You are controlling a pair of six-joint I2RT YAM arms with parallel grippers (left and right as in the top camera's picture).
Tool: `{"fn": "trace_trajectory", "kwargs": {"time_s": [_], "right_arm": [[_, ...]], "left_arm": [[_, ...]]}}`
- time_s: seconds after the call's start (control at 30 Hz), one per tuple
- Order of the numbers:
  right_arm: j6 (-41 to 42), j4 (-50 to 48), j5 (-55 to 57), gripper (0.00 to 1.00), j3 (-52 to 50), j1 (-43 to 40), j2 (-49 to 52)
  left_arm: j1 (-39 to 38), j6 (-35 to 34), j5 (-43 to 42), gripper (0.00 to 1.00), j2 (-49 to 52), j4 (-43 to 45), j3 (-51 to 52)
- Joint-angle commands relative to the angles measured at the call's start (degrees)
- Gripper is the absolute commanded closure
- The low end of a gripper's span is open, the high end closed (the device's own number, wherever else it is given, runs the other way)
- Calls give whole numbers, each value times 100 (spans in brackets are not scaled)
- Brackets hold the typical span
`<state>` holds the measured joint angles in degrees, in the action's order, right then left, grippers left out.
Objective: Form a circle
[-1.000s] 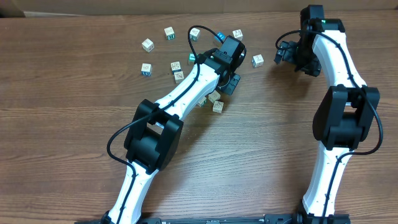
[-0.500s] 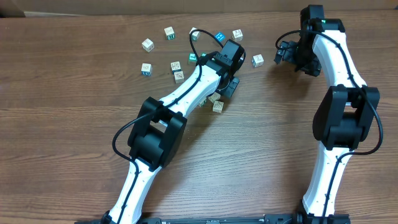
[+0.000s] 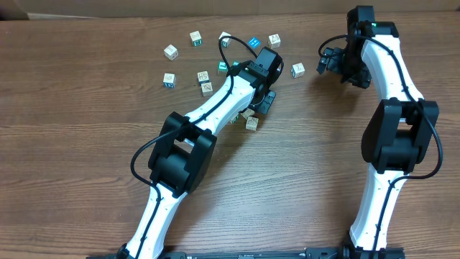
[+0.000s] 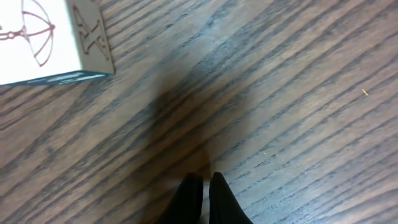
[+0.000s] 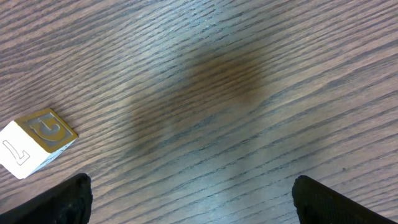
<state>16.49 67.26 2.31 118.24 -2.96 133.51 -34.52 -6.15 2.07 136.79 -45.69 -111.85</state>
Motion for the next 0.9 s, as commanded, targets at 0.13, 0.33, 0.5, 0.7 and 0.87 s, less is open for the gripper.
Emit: {"fn": "trace_trajectory", "kwargs": {"time_s": [0.13,0.33,0.5,0.7,0.87], "right_arm": [[24,-11,17,0,125,-7,-140],[24,-11,15,0,125,-7,-140],[24,-11,15,0,125,-7,-140],[24,-11,15,0,125,-7,-140],[24,-11,15,0,125,-7,-140]], "left_arm": [[0,-332,302,96,72,-44,2],[-2,-332,302,96,72,-98,2],[-2,-382,302,96,72,-103,2],[-2,-437,304,94,70,-52,-7],[2,-437,374,87,68,35,-146]]}}
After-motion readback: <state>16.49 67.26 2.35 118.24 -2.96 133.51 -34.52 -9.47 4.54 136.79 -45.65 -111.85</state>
